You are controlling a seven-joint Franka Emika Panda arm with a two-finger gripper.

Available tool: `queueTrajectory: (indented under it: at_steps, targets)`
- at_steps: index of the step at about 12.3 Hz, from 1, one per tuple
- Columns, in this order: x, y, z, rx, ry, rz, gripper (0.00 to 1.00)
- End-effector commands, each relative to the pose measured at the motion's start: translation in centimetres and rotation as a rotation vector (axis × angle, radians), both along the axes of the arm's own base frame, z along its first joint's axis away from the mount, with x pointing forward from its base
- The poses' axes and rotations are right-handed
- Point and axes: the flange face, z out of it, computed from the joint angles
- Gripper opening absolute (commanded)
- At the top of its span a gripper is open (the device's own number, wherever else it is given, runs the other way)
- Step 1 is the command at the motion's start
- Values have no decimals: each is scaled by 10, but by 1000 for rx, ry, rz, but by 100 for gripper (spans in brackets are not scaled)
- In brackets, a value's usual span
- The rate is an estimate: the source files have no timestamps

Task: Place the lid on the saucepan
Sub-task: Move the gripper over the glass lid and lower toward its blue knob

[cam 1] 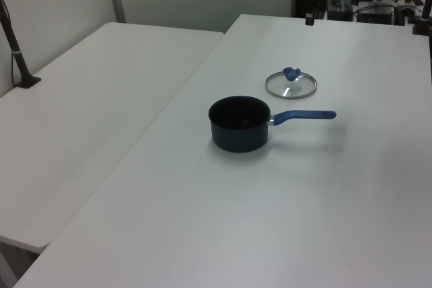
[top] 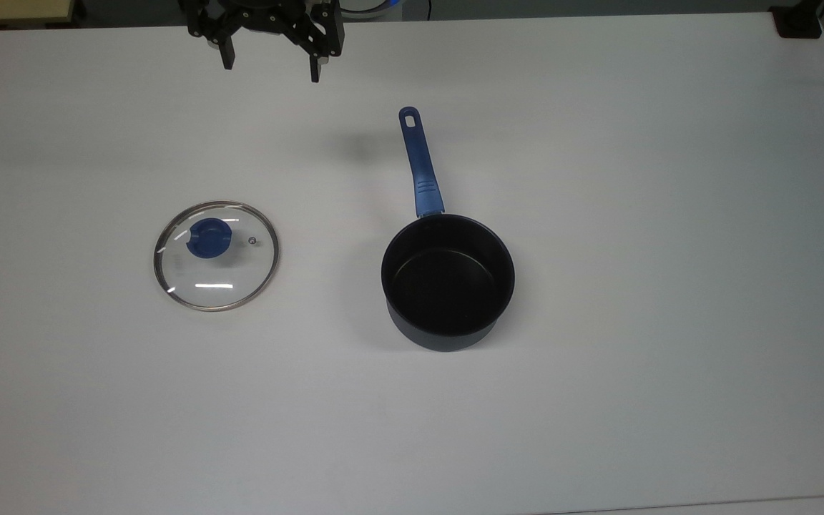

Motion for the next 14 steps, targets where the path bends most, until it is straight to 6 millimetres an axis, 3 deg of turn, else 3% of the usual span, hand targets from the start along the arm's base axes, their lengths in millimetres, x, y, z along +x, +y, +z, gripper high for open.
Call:
queueTrajectory:
  at_steps: [1,7,9,12,14]
  targets:
    - [-10,-9,5,11,9,-20,100]
    - [-8,-12,4,17,3,-39,100]
    - [3,-13,-4,23,9,-42,100]
    - [35,-59,-25,36,-61,-122,100]
    - [54,-83,-65,35,-59,-156,100]
